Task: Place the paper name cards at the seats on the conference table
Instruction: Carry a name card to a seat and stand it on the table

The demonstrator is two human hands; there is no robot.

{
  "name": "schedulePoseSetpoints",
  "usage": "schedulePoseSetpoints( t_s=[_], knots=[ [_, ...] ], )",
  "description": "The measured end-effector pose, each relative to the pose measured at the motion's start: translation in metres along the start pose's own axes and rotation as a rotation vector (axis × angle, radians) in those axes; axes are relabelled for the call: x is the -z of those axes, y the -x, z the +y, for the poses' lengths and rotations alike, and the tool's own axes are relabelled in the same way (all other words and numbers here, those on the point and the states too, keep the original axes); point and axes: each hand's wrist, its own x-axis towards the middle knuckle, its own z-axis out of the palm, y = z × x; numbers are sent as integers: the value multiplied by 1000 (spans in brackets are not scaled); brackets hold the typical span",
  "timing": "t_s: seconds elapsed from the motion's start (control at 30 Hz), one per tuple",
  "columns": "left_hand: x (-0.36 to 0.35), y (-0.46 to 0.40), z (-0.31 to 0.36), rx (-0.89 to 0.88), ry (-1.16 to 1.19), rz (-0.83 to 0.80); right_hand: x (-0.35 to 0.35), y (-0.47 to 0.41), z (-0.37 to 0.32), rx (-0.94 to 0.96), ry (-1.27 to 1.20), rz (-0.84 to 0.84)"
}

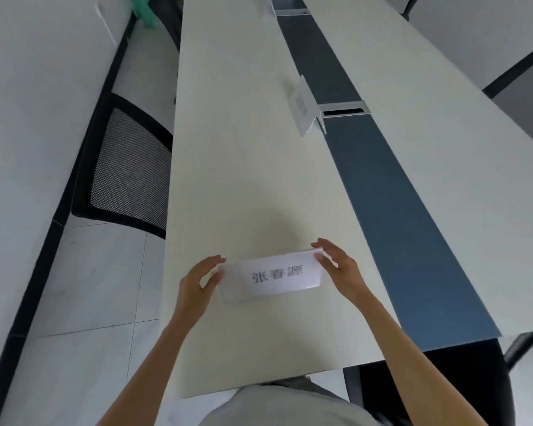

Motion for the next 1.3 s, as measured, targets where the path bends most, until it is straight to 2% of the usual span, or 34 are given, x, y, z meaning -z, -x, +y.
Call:
schedulePoseSetpoints(
  t_s=[0.23,0.37,0.5,0.73,0.97,1.17,1.3],
  knots=[
    [3,-27,58,-148,40,25,25,13,-19,21,-214,221],
    [-34,-56,108,-222,76,-22,74,4,-15,65,-274,400],
    [-96,-91,144,-262,14,-86,127,-15,11,-7,-254,517],
    [-205,-127,153,-103,-101,-174,178,-60,92,-201,-256,516],
    [-238,-117,156,18,-98,-151,184,-62,122,-256,-295,452],
    [-243,-101,167,312,168,-173,181,-39,124,-270,-450,469],
    [-248,-94,174,323,219,-211,170,-25,134,-278,-471,466]
  ],
)
